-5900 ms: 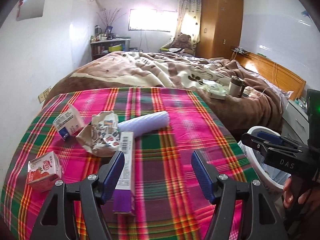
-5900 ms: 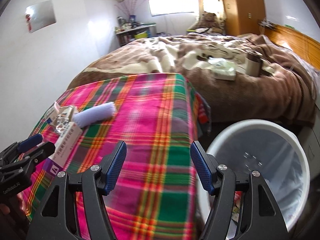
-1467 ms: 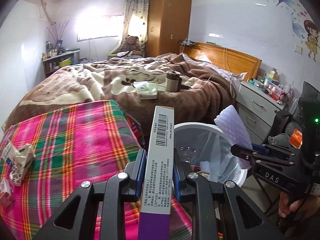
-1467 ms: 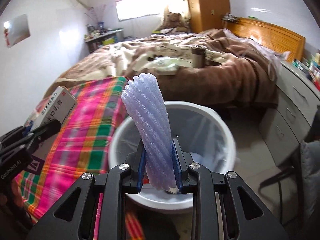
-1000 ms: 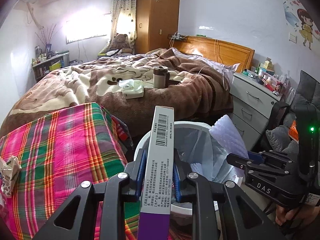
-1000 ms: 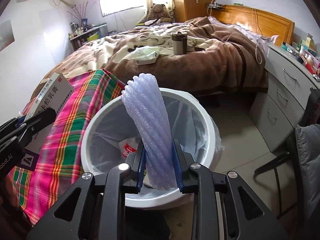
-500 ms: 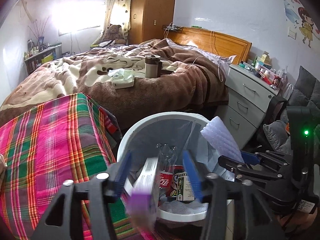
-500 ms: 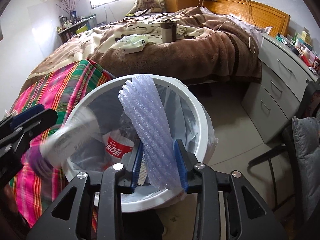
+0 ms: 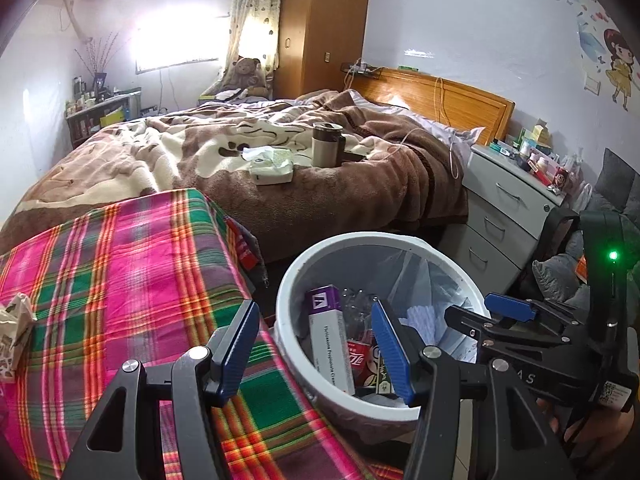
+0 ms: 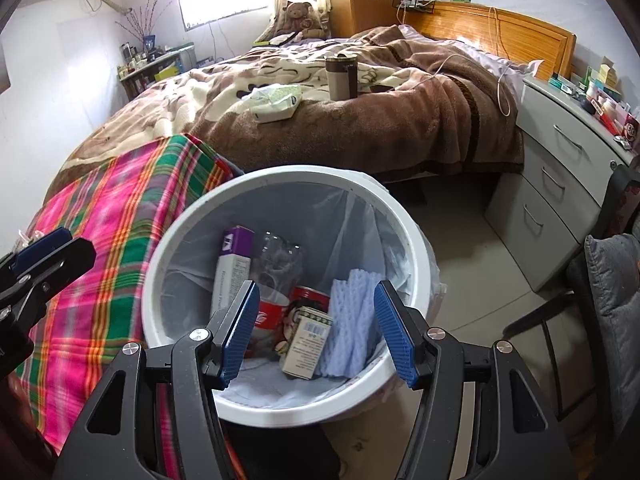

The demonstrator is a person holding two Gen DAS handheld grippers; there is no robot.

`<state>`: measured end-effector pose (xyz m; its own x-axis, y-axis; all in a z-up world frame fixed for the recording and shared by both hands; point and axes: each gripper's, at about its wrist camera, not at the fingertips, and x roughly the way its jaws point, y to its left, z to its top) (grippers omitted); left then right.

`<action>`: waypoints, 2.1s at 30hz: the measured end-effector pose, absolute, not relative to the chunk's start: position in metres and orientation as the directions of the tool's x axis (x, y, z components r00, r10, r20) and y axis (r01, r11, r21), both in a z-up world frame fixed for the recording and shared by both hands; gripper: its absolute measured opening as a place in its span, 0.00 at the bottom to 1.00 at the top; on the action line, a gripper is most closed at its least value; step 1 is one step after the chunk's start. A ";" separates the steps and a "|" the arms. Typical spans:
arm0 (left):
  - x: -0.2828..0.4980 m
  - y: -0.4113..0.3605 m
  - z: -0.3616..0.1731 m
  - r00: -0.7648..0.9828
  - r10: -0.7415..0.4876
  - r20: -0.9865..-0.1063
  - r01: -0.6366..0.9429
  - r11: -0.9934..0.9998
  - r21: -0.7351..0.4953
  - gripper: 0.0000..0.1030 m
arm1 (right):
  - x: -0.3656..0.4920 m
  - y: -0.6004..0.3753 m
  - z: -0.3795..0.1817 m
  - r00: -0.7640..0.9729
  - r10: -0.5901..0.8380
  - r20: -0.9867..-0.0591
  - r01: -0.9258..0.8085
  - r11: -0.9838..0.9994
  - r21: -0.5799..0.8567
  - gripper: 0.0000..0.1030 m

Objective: Collect trash
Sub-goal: 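Move both tools back toward the remaining trash on the cloth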

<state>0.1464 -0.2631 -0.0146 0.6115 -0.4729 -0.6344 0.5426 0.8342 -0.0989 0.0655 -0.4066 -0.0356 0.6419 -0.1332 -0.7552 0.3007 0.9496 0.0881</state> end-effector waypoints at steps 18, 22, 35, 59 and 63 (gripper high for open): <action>0.118 -0.167 0.004 0.720 -0.373 -0.585 0.413 0.908 -0.072 0.57 | 0.064 -0.336 -0.013 0.744 -0.050 -0.666 0.173 0.978 0.120 0.65; 0.113 -0.141 0.003 0.739 -0.342 -0.580 0.374 0.925 -0.067 0.57 | 0.067 -0.319 -0.011 0.761 -0.009 -0.649 0.135 0.980 0.145 0.68; 0.110 -0.035 -0.004 0.796 -0.204 -0.570 0.189 0.978 -0.086 0.59 | 0.087 -0.244 -0.006 0.783 0.104 -0.613 -0.025 0.990 0.136 0.69; 0.145 0.115 -0.045 0.755 -0.040 -0.655 -0.009 0.997 -0.071 0.60 | 0.168 -0.119 -0.026 0.692 0.268 -0.670 -0.181 0.963 0.198 0.70; 0.157 0.125 -0.050 0.743 -0.032 -0.668 -0.007 0.998 -0.055 0.61 | 0.188 -0.110 -0.031 0.668 0.291 -0.685 -0.182 0.956 0.228 0.70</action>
<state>0.1566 0.1245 -0.0501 0.7432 -0.0317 -0.6683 -0.0067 0.9985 -0.0548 0.1881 -0.1099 -0.0308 0.6676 0.2906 -0.6855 -0.1819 0.9565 0.2283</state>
